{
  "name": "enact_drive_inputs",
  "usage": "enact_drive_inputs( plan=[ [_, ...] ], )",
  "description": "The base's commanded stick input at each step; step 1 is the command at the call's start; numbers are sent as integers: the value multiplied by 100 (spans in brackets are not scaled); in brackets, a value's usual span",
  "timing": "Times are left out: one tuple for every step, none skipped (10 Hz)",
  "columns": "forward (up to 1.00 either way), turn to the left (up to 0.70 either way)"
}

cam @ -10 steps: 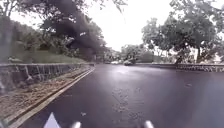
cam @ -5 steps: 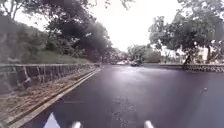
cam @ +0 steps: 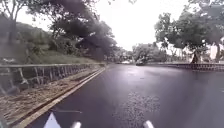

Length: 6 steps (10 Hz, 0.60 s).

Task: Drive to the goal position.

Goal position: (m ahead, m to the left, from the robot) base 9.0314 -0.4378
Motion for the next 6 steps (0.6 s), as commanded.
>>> enact_drive_inputs(
  plan=[
    [70,0],
    [70,0],
    [70,0],
    [70,0],
    [70,0],
    [70,0]
  ],
)
